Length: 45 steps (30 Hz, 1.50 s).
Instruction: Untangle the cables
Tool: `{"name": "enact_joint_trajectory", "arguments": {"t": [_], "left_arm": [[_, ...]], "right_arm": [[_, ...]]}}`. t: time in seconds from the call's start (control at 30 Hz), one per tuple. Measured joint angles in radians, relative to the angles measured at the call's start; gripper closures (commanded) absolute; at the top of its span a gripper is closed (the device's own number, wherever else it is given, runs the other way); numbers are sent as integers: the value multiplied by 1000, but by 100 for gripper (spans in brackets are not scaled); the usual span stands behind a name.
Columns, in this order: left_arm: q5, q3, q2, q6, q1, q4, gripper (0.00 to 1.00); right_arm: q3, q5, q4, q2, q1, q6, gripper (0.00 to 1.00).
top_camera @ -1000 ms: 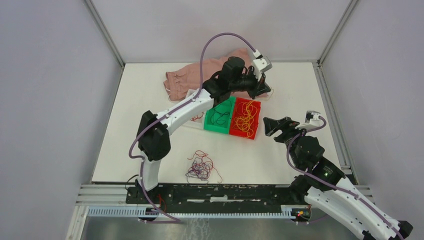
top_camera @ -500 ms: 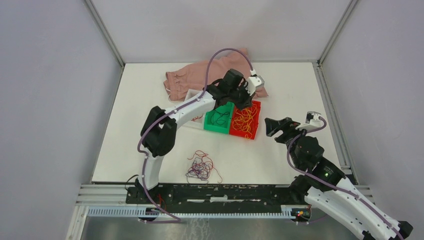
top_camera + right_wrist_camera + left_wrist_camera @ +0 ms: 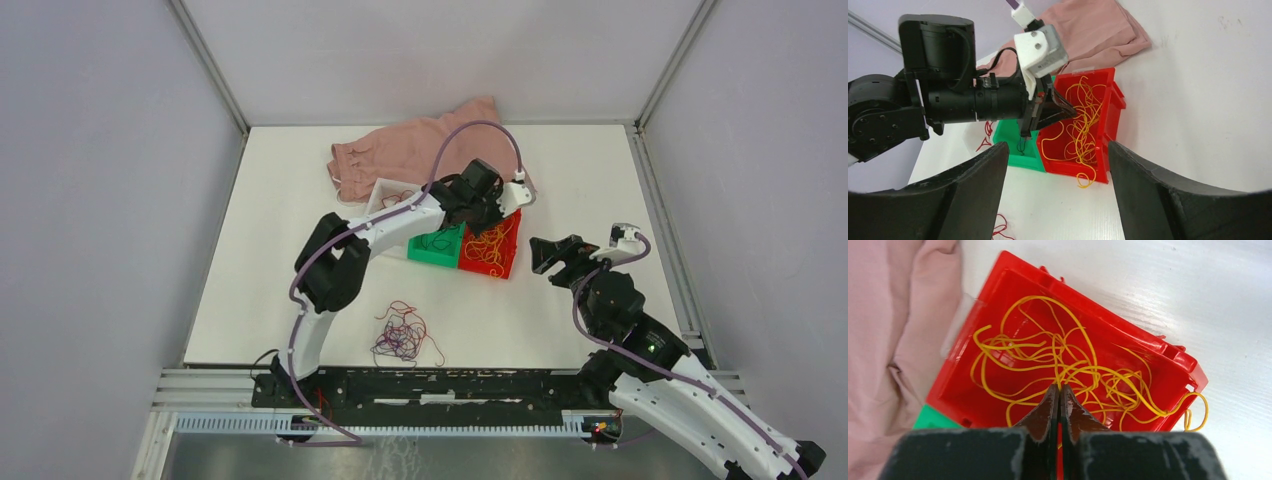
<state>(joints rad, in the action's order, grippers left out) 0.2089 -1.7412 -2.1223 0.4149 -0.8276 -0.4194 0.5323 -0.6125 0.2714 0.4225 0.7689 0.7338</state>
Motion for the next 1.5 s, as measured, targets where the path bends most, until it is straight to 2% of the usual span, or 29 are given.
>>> {"name": "enact_joint_trajectory", "arguments": {"t": [0.07,0.2,0.27,0.43,0.47,0.73,0.97,1.1,1.33,1.5], "left_arm": [[-2,0,-19,1,-6,-4,84],[0,-23,-57,-3,-7,-44,57],[9,-57,-80,-10,0,-82,49],[31,-99,-85,-24,31,-138,22],[39,-107,-83,-27,37,-150,20],[124,-233,-9,-30,76,-292,10],[239,-317,124,-59,122,-386,4],[294,-321,190,-97,225,-435,4],[325,-277,306,-118,511,-536,4],[330,-130,449,-49,551,-618,5]], "right_arm": [[0,-2,4,0,0,2,21],[0,-2,23,1,-1,3,20],[0,-1,34,7,-1,4,20],[0,8,52,48,-2,14,19],[0,10,53,58,-2,19,19],[3,47,53,188,-5,39,19],[45,109,57,362,-8,67,17],[60,163,43,495,-11,80,19],[82,245,6,736,-11,81,24],[88,270,-42,842,-22,81,31]]}}
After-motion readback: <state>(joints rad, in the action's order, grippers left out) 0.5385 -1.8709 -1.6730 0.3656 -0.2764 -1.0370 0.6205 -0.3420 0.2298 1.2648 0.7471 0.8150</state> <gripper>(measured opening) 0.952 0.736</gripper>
